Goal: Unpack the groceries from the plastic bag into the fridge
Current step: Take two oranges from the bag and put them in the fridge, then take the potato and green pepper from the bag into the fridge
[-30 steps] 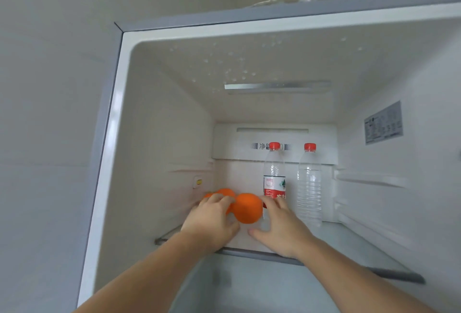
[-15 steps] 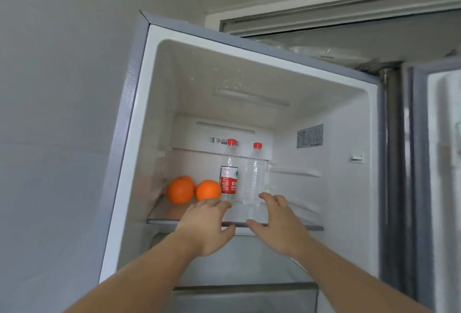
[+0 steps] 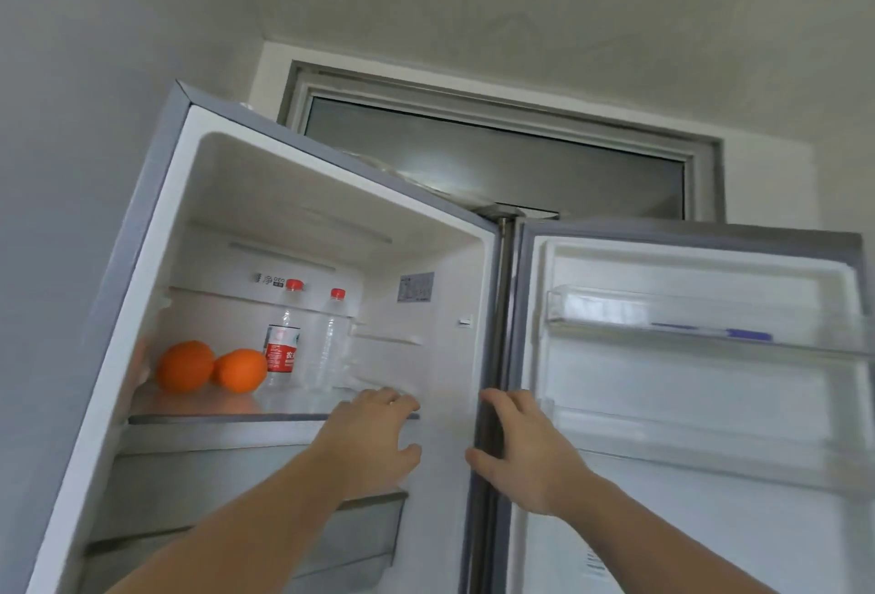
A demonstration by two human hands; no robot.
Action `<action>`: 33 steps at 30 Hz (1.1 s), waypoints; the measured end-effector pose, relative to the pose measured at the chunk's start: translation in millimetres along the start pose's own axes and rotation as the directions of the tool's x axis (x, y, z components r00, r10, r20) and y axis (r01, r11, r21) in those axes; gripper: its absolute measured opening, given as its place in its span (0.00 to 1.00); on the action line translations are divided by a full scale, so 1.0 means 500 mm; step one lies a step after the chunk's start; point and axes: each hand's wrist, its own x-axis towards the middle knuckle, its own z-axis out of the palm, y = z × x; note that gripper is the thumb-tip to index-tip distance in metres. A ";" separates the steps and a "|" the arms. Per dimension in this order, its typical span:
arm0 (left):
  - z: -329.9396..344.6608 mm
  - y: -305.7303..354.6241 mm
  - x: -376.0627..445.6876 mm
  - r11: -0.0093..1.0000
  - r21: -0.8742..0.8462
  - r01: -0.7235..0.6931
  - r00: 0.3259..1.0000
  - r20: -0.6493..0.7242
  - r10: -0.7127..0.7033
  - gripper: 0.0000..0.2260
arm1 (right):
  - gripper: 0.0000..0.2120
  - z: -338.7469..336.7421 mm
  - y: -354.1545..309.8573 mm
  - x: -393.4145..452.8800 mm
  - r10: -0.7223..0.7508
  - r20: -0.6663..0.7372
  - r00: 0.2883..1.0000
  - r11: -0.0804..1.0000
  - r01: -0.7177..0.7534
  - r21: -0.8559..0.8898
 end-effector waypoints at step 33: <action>0.172 1.200 -0.314 -0.075 -0.738 -0.670 0.204 -0.280 0.938 0.23 | 0.30 -0.516 0.123 -1.064 0.839 -0.541 0.049 -0.130 -0.949 -0.288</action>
